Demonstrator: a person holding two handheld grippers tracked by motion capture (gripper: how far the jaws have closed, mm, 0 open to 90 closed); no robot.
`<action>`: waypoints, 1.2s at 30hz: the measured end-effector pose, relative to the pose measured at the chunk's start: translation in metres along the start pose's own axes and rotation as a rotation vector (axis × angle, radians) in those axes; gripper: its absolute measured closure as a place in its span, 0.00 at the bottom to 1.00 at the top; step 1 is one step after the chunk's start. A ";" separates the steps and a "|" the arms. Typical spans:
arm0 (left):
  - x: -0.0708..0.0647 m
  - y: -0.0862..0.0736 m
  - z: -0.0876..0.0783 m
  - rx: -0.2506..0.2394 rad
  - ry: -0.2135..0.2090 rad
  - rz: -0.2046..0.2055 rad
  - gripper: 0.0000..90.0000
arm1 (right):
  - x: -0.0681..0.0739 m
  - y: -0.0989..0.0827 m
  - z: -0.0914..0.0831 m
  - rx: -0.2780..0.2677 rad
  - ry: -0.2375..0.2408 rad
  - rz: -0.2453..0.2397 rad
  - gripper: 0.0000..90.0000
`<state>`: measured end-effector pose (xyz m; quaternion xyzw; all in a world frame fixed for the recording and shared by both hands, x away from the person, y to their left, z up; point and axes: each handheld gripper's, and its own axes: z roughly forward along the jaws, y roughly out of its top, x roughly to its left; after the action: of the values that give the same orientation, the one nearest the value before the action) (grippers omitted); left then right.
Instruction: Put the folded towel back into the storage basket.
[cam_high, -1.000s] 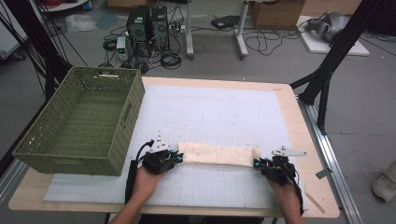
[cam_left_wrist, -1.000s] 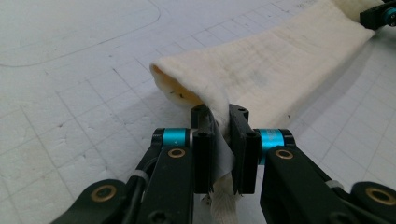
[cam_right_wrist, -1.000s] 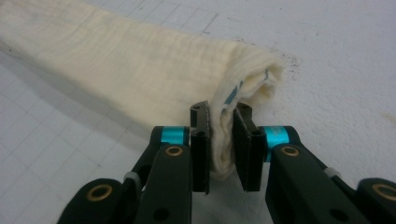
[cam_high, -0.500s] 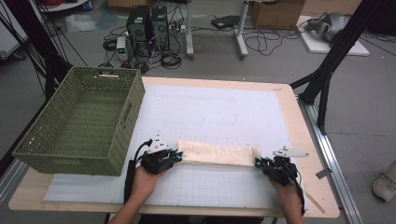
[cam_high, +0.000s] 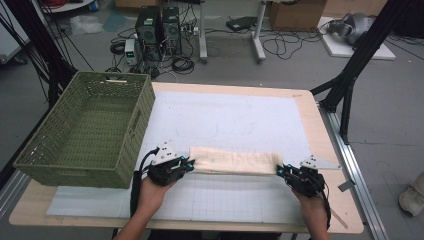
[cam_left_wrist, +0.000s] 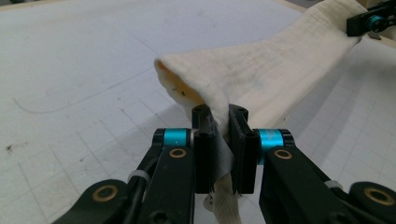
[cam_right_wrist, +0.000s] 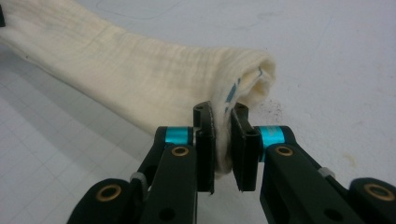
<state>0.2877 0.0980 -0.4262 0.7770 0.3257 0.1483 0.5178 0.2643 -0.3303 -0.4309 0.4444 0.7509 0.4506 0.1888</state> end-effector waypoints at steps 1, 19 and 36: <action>-0.001 0.000 -0.001 -0.004 -0.001 0.002 0.90 | -0.001 0.000 -0.001 -0.005 -0.003 -0.004 0.91; -0.002 0.013 -0.028 -0.102 -0.043 0.042 0.91 | -0.003 0.016 -0.021 -0.184 0.086 -0.075 0.91; -0.001 0.031 -0.060 -0.176 0.007 0.051 0.91 | -0.001 0.071 -0.002 -0.192 0.102 -0.164 0.91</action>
<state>0.2644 0.1318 -0.3730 0.7359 0.2935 0.1921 0.5792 0.2986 -0.3181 -0.3701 0.3377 0.7470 0.5253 0.2281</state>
